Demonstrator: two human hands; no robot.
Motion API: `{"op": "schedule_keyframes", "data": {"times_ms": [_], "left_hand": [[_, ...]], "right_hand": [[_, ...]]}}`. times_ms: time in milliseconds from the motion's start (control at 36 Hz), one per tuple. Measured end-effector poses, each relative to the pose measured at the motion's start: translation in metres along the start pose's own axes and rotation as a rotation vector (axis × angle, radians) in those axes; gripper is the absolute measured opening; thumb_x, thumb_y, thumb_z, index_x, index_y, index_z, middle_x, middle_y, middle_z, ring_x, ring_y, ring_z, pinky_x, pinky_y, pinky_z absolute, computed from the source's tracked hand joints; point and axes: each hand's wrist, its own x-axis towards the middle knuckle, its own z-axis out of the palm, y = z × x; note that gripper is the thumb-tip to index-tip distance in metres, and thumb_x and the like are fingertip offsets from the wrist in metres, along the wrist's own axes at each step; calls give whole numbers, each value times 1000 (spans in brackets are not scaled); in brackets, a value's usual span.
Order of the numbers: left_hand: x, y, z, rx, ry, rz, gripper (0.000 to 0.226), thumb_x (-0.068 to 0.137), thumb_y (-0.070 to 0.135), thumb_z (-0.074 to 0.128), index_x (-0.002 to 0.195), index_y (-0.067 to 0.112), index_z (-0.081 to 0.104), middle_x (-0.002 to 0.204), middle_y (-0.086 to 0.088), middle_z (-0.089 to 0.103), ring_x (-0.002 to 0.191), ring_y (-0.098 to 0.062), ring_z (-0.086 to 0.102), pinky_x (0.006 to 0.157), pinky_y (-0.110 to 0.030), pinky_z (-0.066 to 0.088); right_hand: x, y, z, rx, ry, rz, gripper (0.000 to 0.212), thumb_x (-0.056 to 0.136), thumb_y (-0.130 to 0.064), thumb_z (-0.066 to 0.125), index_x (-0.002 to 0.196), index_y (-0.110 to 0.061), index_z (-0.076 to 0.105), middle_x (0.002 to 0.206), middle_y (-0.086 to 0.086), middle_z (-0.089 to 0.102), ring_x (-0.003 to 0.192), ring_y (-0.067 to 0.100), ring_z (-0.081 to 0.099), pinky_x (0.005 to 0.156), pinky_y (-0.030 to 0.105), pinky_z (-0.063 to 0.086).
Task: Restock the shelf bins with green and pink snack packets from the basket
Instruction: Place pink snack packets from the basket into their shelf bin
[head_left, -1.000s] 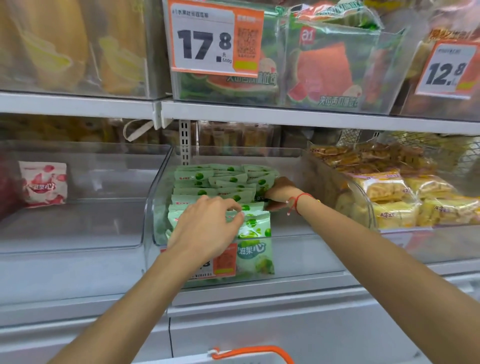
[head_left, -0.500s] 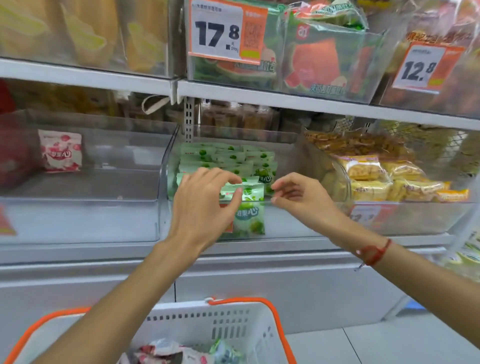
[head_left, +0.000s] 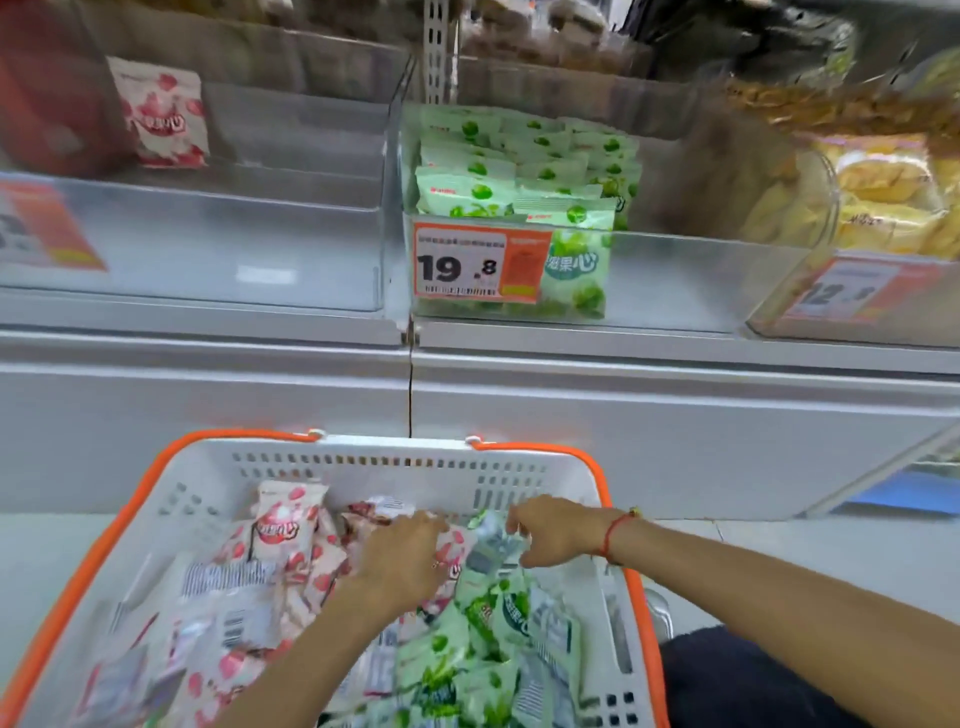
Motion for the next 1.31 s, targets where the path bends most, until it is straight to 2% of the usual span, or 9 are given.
{"op": "schedule_keyframes", "data": {"times_ms": [111, 194, 333, 500, 695, 833, 1028, 1195, 1306], "left_hand": [[-1, -13, 46, -68, -102, -126, 67, 94, 35, 52, 148, 17, 17, 133, -8, 47, 117, -26, 50, 87, -37, 45], [0, -22, 65, -331, -1, -267, 62, 91, 36, 59, 139, 15, 25, 104, -2, 62, 93, -19, 60, 76, -32, 49], [2, -24, 62, -342, 89, -255, 16, 96, 36, 52, 89, 22, 54, 96, 5, 68, 90, -17, 65, 68, -28, 46], [-1, -31, 29, -237, 92, -115, 18, 96, 35, 53, 107, 27, 64, 94, 6, 70, 91, -14, 65, 71, -25, 47], [-17, -35, -40, -450, 224, 16, 17, 93, 41, 56, 105, 37, 67, 98, 23, 68, 88, 2, 63, 83, -30, 53], [-35, -19, -93, -795, 366, 133, 12, 88, 29, 64, 88, 21, 74, 60, 24, 64, 59, 9, 58, 58, -7, 38], [-62, 1, -163, -1122, 561, 292, 21, 78, 22, 70, 72, 41, 77, 81, 10, 75, 76, 6, 63, 72, -10, 47], [-85, -13, -225, -1026, 907, 350, 28, 78, 17, 76, 69, 43, 74, 73, 14, 73, 66, -2, 65, 62, -12, 50], [-97, -53, -262, -833, 1093, 262, 5, 74, 43, 66, 74, 42, 71, 77, 19, 71, 71, -2, 65, 65, -13, 49]], "right_hand": [[37, -4, 46, 76, -46, 87, 63, 95, -17, 52, 148, -4, 20, 149, 16, 30, 130, 32, 41, 106, 40, 39], [50, -12, 68, 231, 25, 29, 72, 94, -14, 53, 152, -15, 10, 155, 10, 20, 133, 30, 38, 109, 39, 35], [68, -25, 82, 369, 142, -15, 71, 91, -19, 57, 150, -24, 18, 148, 9, 27, 132, 32, 38, 108, 40, 36], [58, -16, 52, 316, 218, -41, 29, 83, -33, 69, 100, -19, 50, 109, 2, 46, 102, 20, 45, 84, 30, 40], [1, -17, -22, 816, 287, -126, 33, 77, -19, 79, 103, -17, 59, 104, 2, 65, 79, 5, 60, 61, 13, 46], [-50, -32, -79, 928, 310, -195, 20, 80, -26, 75, 98, -19, 69, 91, -2, 71, 81, 4, 64, 77, 22, 53], [-109, -61, -134, 928, 537, -391, 37, 83, -17, 72, 118, -21, 63, 111, 0, 70, 103, 11, 65, 86, 26, 55], [-125, -112, -183, 867, 767, -544, 17, 87, -16, 67, 99, -28, 65, 95, -12, 72, 86, -2, 67, 77, 15, 54], [-111, -162, -212, 879, 805, -627, 19, 89, -14, 64, 108, -16, 63, 92, -9, 70, 77, -5, 66, 65, 12, 51]]}}
